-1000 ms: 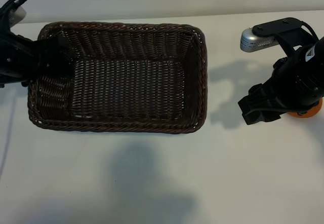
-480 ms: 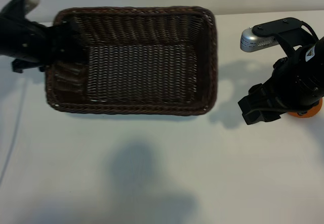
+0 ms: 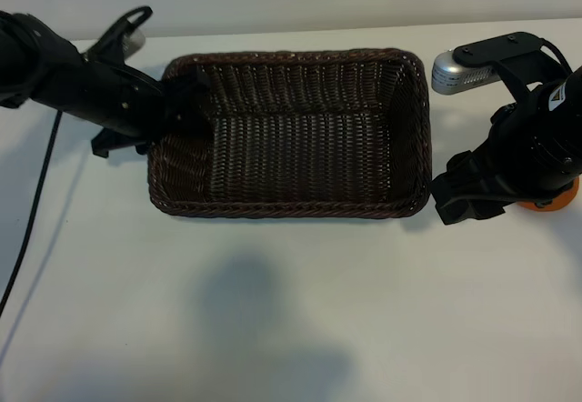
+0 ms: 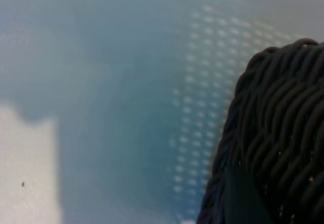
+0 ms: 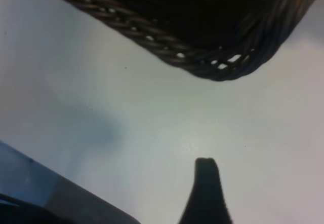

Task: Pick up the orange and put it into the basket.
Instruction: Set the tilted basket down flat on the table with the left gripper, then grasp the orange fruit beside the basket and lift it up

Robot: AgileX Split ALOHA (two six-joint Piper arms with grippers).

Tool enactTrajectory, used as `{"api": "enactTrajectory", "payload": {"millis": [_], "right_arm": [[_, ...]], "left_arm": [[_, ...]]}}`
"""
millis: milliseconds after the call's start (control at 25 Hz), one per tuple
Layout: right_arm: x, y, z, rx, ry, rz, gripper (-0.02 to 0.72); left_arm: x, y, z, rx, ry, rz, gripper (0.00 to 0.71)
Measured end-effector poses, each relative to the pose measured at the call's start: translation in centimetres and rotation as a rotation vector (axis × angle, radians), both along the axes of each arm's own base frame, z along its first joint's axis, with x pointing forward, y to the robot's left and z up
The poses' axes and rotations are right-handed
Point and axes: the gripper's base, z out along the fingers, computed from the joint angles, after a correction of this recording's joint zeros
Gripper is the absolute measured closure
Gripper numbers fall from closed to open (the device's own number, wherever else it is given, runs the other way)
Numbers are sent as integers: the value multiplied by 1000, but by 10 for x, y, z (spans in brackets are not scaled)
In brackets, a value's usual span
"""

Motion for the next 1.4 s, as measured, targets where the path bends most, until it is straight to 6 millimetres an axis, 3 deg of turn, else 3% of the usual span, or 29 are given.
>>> {"api": "enactTrajectory", "payload": {"millis": [240, 880, 960, 1120, 1200, 1400], "right_arm": [[0, 0, 0, -1, 1, 4, 178], [0, 0, 0, -4, -3, 14, 178], [0, 0, 0, -4, -2, 14, 178], [0, 0, 0, -4, -1, 15, 178], [0, 0, 0, -4, -1, 15, 178], [0, 0, 0, -4, -1, 15, 178]], "left_arm": [[2, 0, -19, 5, 45, 10, 363], [1, -2, -21, -11, 71, -3, 363], [1, -2, -21, -15, 76, -4, 320], [-1, -4, -19, -35, 87, -20, 101], [-2, -5, -14, -39, 79, -34, 27], [-3, -6, 11, -55, 33, -77, 12]]}}
